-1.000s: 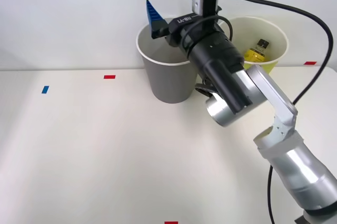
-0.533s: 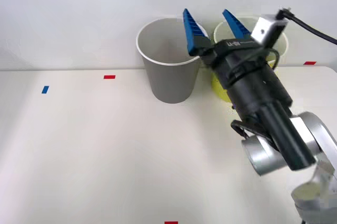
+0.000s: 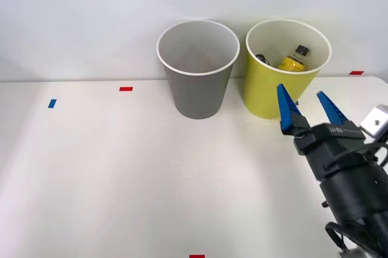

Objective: Put cans in the gray bin, plastic bottles in the light green bin

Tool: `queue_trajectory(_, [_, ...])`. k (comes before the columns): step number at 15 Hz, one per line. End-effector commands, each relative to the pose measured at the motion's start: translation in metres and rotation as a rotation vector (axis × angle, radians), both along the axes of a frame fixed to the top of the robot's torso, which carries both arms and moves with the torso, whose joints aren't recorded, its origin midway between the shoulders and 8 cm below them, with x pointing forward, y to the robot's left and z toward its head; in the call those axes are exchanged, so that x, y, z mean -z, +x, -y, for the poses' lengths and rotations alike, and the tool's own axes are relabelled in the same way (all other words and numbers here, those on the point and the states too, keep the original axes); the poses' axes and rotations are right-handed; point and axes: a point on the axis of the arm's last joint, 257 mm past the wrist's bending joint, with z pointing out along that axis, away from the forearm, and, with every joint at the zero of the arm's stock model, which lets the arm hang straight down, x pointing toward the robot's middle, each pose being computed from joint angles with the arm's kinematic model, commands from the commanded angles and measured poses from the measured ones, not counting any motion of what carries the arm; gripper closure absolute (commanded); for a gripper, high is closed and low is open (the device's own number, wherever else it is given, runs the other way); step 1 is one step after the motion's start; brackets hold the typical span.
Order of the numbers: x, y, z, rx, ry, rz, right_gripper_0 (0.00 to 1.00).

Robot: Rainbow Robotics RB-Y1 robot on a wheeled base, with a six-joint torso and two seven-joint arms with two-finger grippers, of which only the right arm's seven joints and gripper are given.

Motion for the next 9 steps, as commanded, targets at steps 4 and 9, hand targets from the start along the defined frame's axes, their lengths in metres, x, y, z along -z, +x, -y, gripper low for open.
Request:
queue_trajectory(4, [0.042,-0.028,0.054,0.132,-0.019,-0.091,0.00])
queue_trajectory(9, [0.093,-0.057,0.084,0.258,-0.063,-0.212,0.00])
